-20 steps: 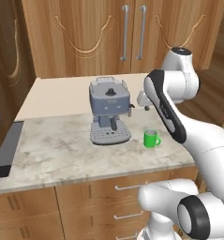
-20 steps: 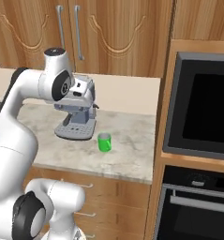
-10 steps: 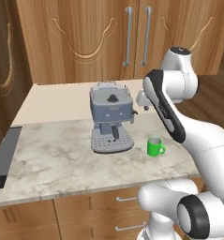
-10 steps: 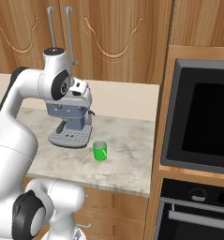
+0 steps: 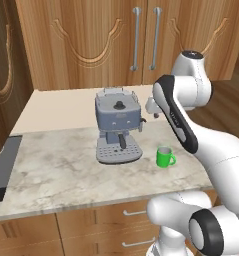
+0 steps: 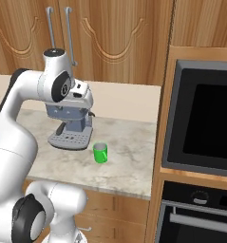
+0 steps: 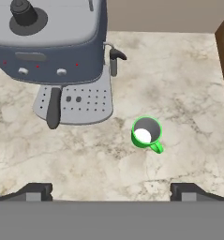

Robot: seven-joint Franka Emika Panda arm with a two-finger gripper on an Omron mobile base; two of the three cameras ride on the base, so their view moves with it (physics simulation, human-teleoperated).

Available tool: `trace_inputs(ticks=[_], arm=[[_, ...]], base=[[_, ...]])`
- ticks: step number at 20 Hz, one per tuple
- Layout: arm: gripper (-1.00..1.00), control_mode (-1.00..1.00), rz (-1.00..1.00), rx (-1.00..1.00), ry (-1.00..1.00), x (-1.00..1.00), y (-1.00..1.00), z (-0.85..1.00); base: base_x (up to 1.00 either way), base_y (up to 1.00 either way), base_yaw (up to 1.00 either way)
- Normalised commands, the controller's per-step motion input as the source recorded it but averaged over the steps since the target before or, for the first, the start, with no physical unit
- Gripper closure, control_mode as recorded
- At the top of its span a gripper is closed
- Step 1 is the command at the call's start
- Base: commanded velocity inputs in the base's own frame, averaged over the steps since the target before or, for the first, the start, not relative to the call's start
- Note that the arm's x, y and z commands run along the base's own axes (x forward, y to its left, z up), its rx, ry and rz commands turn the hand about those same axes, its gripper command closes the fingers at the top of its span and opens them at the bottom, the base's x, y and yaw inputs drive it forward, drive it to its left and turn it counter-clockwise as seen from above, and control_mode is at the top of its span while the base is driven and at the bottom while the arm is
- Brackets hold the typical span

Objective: Pick the mug on the counter and place it in the cabinet with the handle facing the right, like the mugs already inside.

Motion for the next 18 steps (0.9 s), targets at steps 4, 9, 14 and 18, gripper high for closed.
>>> trace_inputs(ticks=[4, 9, 14, 18], arm=[[-1.00, 1.00, 0.00, 0.00, 0.00, 0.00, 0.00, 0.00], [-1.00, -1.00, 0.00, 0.00, 0.00, 0.00, 0.00, 0.00], [-1.00, -1.00, 0.00, 0.03, -0.01, -0.15, -0.16, -0.33], [-1.00, -1.00, 0.03, 0.12, -0.11, -0.35, -0.30, -0.77]], base=[[0.00, 0.00, 0.00], [0.00, 0.00, 0.00], [0.00, 0.00, 0.00], [0.00, 0.00, 0.00]])
